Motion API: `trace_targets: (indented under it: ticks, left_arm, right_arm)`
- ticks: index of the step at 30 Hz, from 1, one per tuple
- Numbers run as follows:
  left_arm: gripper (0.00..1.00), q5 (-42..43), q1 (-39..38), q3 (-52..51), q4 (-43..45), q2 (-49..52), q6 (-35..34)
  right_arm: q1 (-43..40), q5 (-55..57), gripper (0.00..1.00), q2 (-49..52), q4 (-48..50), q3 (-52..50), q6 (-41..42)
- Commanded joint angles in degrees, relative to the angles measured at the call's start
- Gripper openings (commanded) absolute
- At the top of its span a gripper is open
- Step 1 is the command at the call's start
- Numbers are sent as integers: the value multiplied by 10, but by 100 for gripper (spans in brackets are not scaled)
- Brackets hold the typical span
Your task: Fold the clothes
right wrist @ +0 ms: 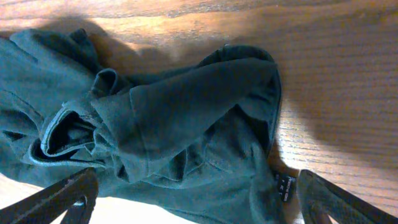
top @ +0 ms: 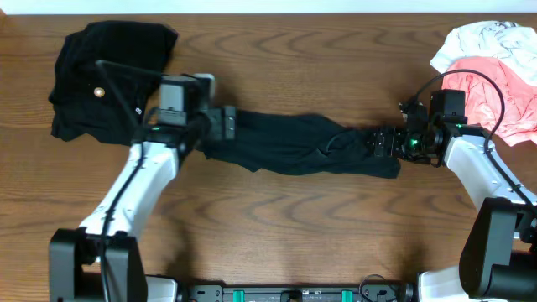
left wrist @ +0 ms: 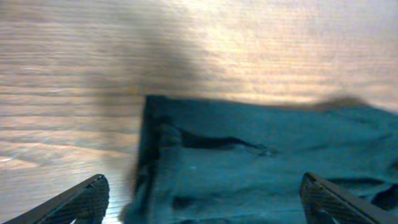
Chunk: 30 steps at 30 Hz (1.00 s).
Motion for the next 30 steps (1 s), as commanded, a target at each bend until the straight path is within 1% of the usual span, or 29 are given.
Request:
trace_targets:
  ticks: [1, 6, 12, 18, 30]
  left_arm:
    - [98, 73, 48, 2, -6, 10, -11]
    - [98, 128, 94, -12, -6, 48, -6]
    - [98, 203, 116, -12, 18, 128, -4]
    - [98, 207, 119, -13, 27, 177, -4]
    - [98, 325, 118, -13, 25, 257, -4]
  right_arm:
    - [-4, -8, 99, 2, 1, -2, -7]
    - [-4, -9, 99, 2, 1, -2, -7]
    - [-3, -14, 99, 2, 1, -2, -8]
    - [-3, -15, 99, 2, -10, -2, -10]
    - [-3, -15, 99, 2, -6, -2, -9]
